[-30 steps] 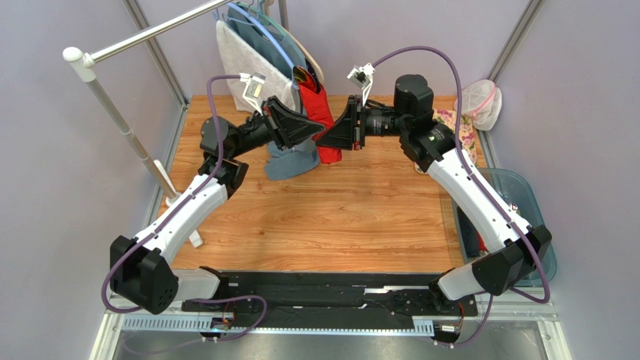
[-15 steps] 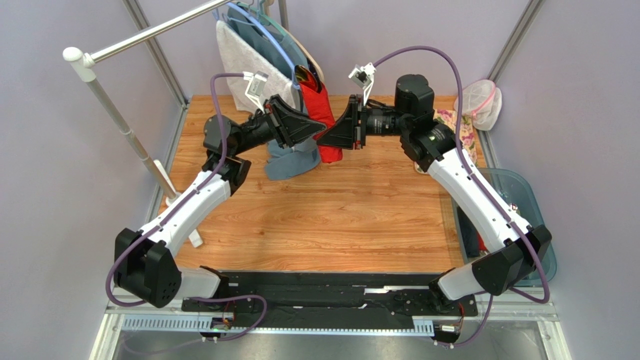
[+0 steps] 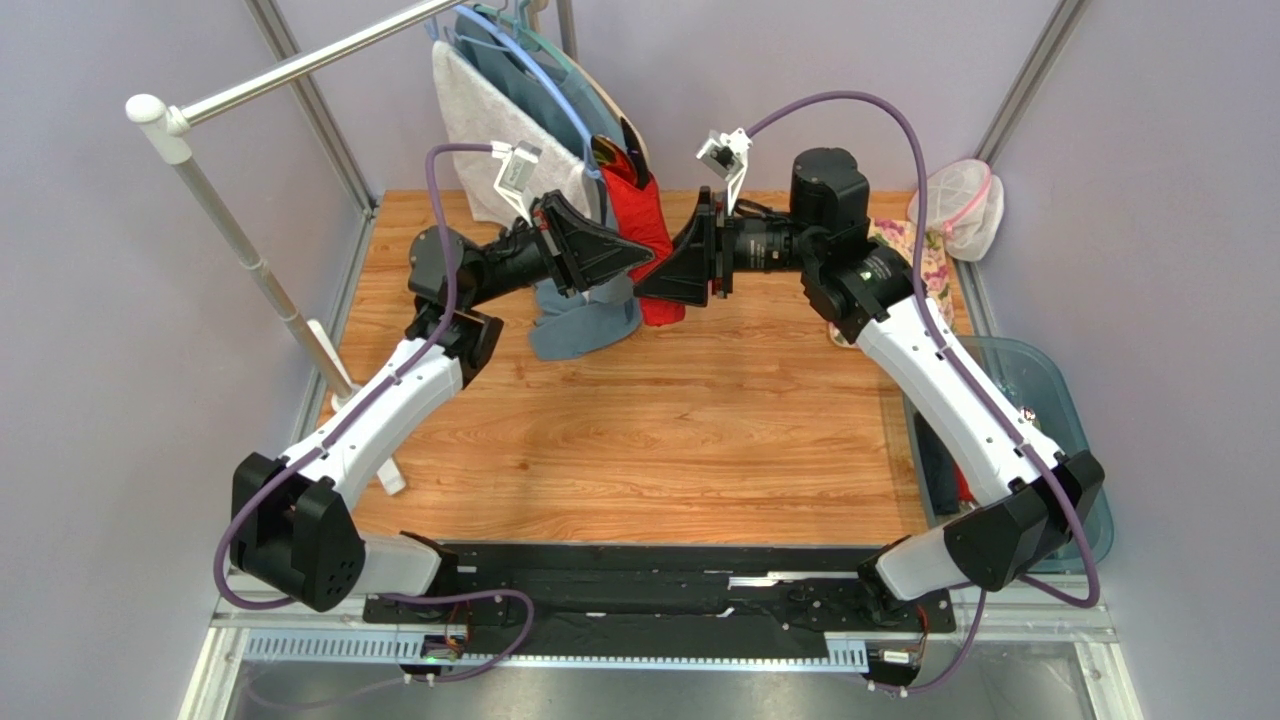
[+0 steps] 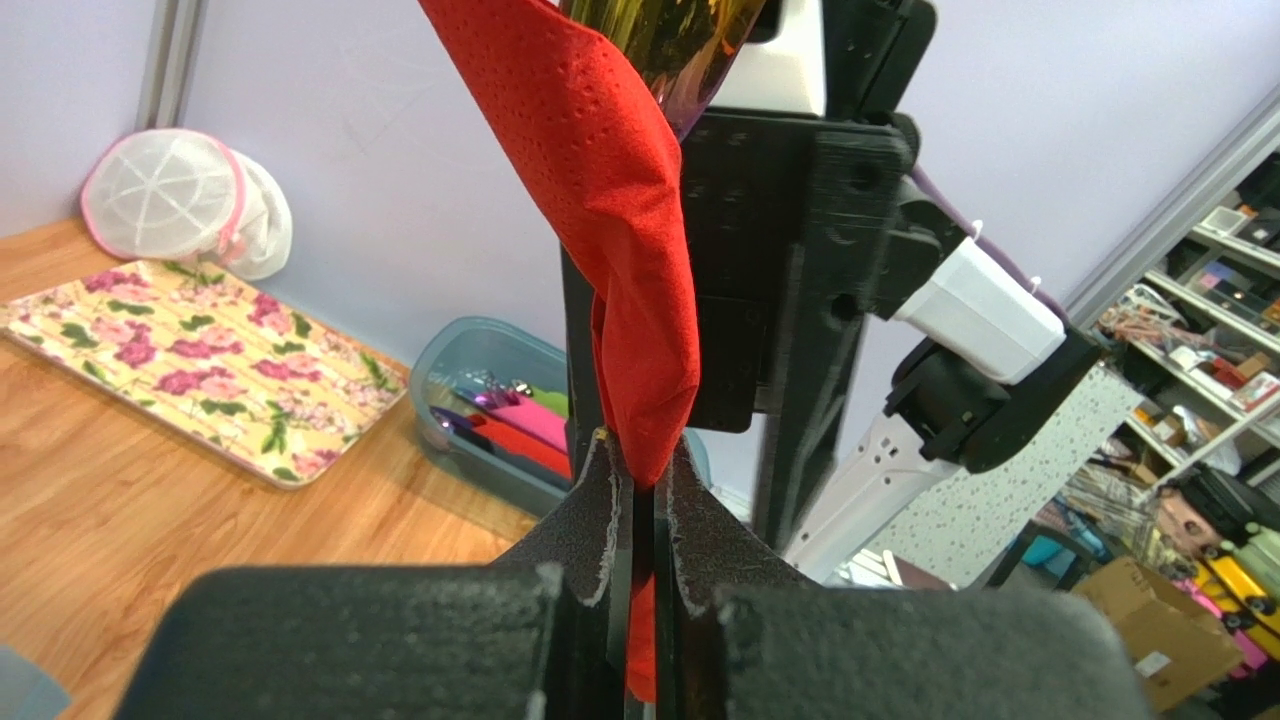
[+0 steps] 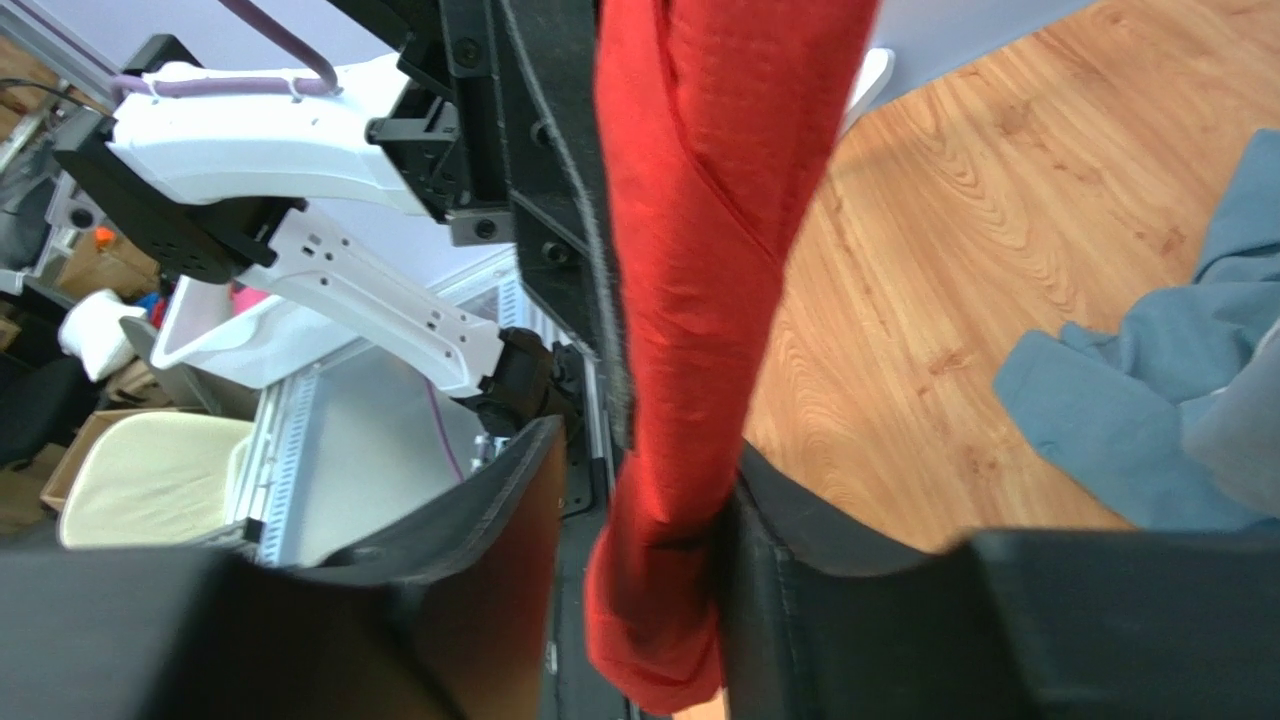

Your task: Place the utensils on the paper napkin and roll it up

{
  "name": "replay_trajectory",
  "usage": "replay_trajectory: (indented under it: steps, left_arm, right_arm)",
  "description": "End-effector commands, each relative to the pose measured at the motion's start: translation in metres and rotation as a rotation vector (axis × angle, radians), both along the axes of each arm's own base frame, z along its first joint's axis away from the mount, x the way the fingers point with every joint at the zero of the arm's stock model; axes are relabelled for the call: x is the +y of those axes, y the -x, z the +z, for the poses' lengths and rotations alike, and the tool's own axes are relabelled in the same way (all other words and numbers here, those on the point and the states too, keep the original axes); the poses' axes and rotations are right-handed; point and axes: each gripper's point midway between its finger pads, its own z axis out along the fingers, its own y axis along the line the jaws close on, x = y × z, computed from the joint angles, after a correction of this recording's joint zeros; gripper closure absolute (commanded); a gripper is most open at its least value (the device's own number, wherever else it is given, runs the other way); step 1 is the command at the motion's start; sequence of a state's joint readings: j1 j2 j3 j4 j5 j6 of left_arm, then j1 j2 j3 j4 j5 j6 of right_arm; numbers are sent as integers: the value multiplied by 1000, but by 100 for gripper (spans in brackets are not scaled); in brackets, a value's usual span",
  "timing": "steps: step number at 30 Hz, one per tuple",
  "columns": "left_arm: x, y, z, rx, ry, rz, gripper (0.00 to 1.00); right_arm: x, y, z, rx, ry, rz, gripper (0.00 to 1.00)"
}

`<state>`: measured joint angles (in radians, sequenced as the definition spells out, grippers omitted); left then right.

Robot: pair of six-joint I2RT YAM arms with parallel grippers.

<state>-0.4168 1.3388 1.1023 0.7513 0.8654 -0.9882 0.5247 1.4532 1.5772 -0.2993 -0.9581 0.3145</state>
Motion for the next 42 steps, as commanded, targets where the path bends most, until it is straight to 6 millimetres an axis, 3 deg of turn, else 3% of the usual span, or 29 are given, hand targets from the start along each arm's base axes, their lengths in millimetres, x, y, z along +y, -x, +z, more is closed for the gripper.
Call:
replay_trajectory:
  steps: [1, 4, 8, 14, 19, 20, 21, 24, 26, 29, 33, 36, 38, 40, 41, 42]
  left_arm:
    - [4, 7, 8, -120, -6, 4, 100]
    - [6, 11, 7, -132, -13, 7, 100]
    - [6, 14, 6, -149, -21, 3, 100]
    - [5, 17, 3, -158, -30, -12, 100]
    - [5, 21, 4, -169, -32, -20, 100]
    - [4, 22, 4, -171, -32, -23, 100]
    - [4, 22, 5, -172, -31, -23, 100]
    - [4, 22, 5, -174, -32, -22, 100]
    - [4, 22, 5, -174, -32, -22, 100]
    - [4, 22, 6, -174, -28, -18, 100]
    - [5, 17, 9, -155, -16, -2, 100]
    - [5, 16, 13, -156, -12, 0, 100]
    - [4, 16, 13, -155, -12, -2, 100]
    - [4, 15, 13, -152, -12, -4, 100]
    - [4, 14, 14, -150, -11, -2, 100]
    - [4, 14, 13, -147, -10, -3, 100]
  right_arm:
    - [-10, 16, 31, -98, -22, 22, 45]
    - [-19, 3, 28, -61, -5, -28, 40]
    - [-29, -13, 42, -61, -19, -78, 39]
    - [-24, -22, 63, -60, -48, -74, 46]
    - [-21, -26, 64, -40, -60, -66, 47]
    - [-20, -27, 64, -39, -62, -63, 51]
    - [-19, -27, 64, -37, -65, -62, 66]
    - [-20, -27, 66, -46, -72, -62, 96]
    - [-19, -26, 66, -50, -74, -57, 100]
    - [-20, -26, 65, -55, -75, -62, 100]
    - [-22, -27, 52, -12, -41, -85, 49]
    - [-25, -22, 36, -3, -11, -86, 46]
    - [-27, -19, 28, 10, -3, -86, 49]
    - [-28, -16, 27, 8, -9, -77, 62]
    - [-28, -16, 26, 10, -8, -76, 80]
    - [-27, -14, 27, 4, -13, -65, 90]
